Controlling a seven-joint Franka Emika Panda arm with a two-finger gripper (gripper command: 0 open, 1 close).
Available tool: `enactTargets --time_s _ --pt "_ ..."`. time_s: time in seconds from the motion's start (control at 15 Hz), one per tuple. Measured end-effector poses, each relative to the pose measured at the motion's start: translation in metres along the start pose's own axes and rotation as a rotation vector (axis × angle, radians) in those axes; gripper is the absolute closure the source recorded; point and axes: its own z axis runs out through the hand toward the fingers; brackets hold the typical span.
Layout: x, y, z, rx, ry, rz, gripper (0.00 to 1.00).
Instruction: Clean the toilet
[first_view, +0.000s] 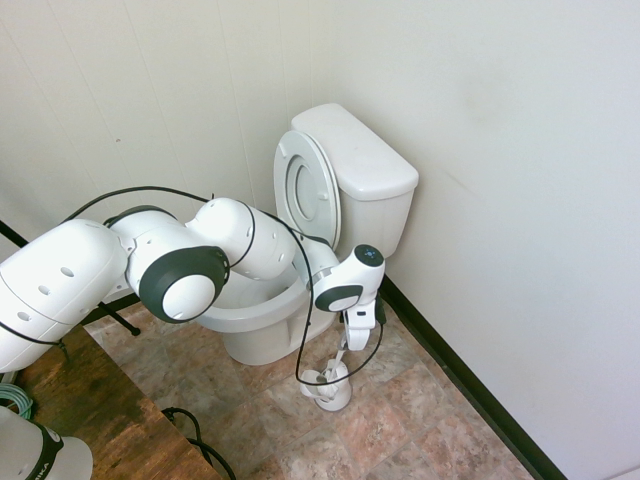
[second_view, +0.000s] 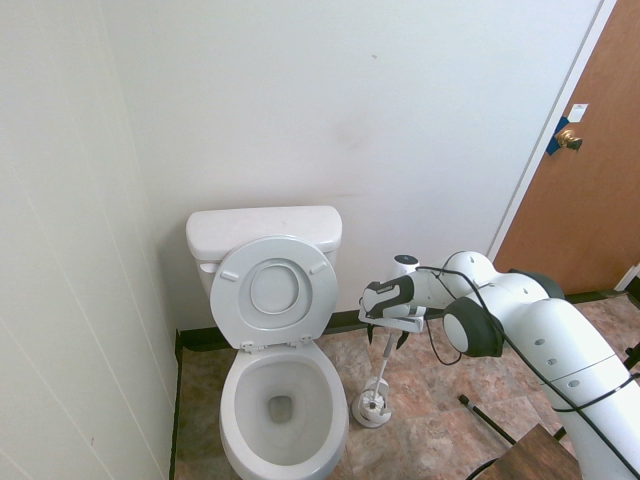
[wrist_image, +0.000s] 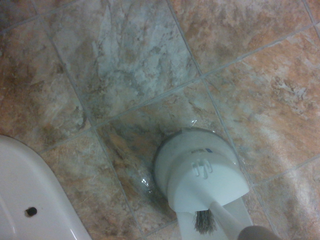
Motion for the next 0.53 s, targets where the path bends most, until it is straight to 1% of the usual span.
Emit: enactTargets --time_s 0.53 --pt "0.0098 0.0 0.0067 -0.012 -0.012 0.012 1.0"
